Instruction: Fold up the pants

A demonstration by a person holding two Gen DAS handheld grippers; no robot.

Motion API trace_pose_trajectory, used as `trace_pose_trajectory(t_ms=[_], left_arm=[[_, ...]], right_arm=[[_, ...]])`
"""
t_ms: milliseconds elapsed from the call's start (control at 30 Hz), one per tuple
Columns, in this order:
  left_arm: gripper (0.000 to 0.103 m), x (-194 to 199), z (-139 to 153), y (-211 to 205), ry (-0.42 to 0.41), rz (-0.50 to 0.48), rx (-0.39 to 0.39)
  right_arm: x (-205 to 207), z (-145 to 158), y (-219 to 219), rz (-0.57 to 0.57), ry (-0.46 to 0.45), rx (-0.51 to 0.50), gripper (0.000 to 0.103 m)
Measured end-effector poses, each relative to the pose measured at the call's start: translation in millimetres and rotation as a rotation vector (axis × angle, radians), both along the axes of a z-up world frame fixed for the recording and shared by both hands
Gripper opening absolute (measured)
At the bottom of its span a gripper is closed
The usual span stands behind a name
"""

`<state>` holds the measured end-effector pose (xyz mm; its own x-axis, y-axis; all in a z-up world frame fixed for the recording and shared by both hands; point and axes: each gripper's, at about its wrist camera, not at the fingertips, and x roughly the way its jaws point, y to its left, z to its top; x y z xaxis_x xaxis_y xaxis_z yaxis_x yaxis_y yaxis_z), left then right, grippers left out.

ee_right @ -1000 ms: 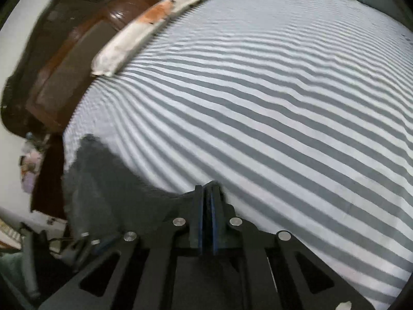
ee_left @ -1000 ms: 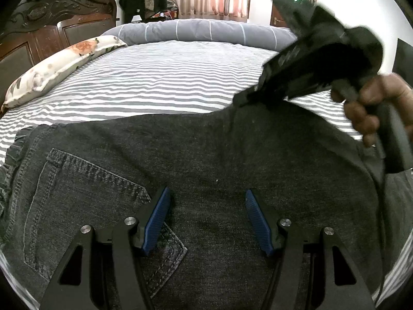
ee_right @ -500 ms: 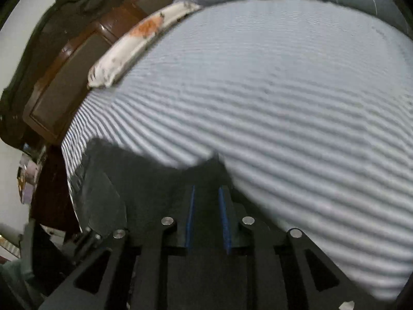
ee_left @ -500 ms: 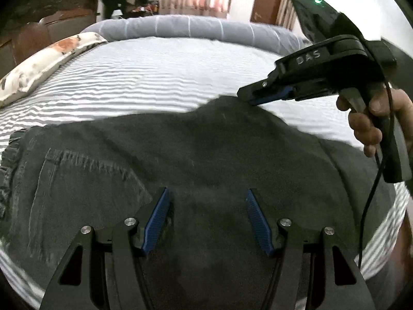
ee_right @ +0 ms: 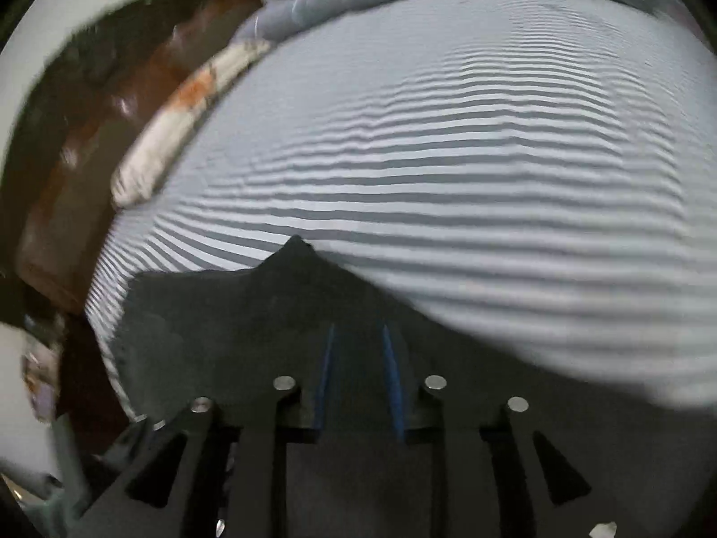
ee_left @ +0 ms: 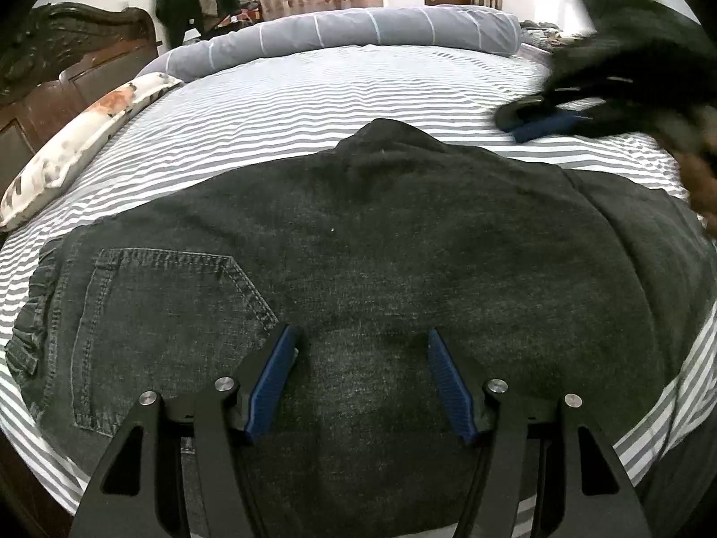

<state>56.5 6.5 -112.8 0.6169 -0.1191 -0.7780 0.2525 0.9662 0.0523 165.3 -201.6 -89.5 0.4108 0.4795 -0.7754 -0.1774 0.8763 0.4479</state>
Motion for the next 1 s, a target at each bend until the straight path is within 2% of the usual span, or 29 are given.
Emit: trace_pose_trajectory(t_ms=[67,200,367,467,700,1000], left_arm=[[0.064,0.6,1.7,-2.8,0.002,0.009,0.01],[0.064,-6.6,8.6,-16.6,-0.023,-0.005,0.084],[0.064,-17.6,17.1,-29.7,0.007,-0.026,0.001],[0.064,-21.4,21.2,-44.1,0.001,-0.026,0.0],[0.064,-20.5,26.7,-74.4,0.019,-0.017,-0.016],[0.064,-10.4,24.9,-109.8,0.04,-0.028,-0.029]], right_arm=[[-36.4,5.8,-31.8,-0.065,-0.017,0.054,0.027],[-99.5,0.0,-96.9,-0.202,-0.003,0.114,0.028],[-174.6,-18.2,-186.4,-0.412,0.036,0.178,0.029],[-213.8,-32.3,-229.3,-0.536,0.042,0.237,0.029],[-243.8,-68.6,-264.7,-0.632,0.08,0.332,0.029],[-237.0,-101.5,-282.0,-0.685,0.072,0.436,0.028]])
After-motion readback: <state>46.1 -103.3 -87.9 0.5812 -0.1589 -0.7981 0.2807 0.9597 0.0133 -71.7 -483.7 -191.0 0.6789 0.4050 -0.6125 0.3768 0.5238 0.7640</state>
